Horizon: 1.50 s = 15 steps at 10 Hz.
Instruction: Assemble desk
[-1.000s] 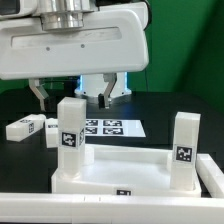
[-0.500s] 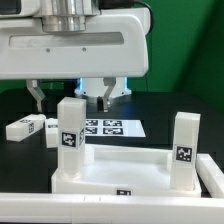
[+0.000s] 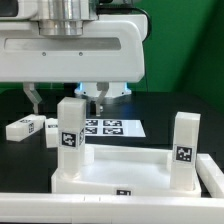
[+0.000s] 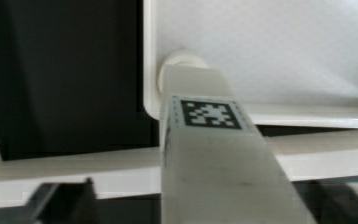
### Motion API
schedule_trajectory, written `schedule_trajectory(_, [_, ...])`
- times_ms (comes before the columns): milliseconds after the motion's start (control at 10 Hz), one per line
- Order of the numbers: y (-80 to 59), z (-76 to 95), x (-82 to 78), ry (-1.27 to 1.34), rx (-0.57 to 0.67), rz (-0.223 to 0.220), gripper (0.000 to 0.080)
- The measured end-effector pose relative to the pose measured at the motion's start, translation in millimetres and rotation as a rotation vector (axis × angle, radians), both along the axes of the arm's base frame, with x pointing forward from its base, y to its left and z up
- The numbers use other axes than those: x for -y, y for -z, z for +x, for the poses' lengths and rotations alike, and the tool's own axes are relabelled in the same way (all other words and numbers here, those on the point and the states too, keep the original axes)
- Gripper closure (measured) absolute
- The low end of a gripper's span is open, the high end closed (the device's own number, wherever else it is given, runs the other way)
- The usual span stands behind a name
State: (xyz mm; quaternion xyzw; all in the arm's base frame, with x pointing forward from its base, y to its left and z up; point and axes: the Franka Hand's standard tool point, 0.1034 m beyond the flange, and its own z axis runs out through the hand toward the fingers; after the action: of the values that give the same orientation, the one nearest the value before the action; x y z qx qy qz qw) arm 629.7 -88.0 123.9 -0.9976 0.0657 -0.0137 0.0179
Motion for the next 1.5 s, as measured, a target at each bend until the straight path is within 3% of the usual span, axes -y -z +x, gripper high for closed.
schedule_trajectory(200, [0.0,0.1,-0.5,-0.001,0.000,0.000,0.0513])
schedule_trajectory(800, [0.0,0.3,-0.8,0.071,-0.001,0.003,0.0511])
schedule_trajectory(1500, [1.1,2.1,-1.0,0.698,0.017,0.081,0.0511])
